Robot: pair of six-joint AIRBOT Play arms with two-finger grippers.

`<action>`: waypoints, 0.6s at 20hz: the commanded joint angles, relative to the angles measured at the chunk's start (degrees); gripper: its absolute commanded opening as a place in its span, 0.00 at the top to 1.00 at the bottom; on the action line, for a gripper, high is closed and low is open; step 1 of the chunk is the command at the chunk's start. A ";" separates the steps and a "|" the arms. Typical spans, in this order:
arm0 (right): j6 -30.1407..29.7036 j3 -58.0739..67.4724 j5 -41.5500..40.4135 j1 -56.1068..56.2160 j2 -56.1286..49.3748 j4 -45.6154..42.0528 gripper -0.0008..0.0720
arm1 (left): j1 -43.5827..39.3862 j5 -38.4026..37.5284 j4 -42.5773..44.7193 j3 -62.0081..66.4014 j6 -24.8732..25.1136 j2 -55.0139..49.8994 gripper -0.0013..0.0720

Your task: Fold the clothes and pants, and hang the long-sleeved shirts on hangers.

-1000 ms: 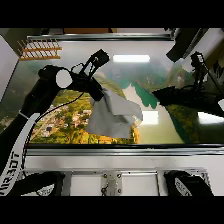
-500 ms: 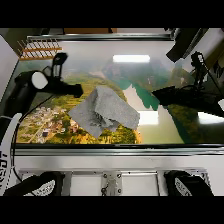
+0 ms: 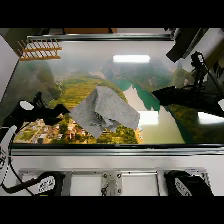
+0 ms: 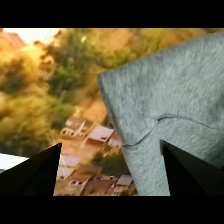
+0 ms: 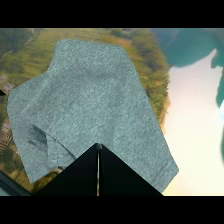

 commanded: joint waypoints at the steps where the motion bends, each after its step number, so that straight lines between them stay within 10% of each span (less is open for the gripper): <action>1: 0.02 0.04 0.00 0.04 -0.04 0.02 0.96 | -3.02 1.09 -6.58 0.94 2.62 -6.29 0.07; 4: 0.04 0.04 0.00 0.04 -0.04 -0.15 0.96 | -6.75 0.79 -5.51 5.42 2.58 -8.50 0.16; 6: 1.05 0.04 0.04 0.02 -0.04 -1.90 0.96 | -7.91 0.68 -4.02 7.15 2.62 -8.66 0.97; 12: 20.52 -4.52 0.02 0.02 -1.25 -24.65 0.96 | -5.75 -4.83 -3.98 12.39 6.03 -4.24 0.97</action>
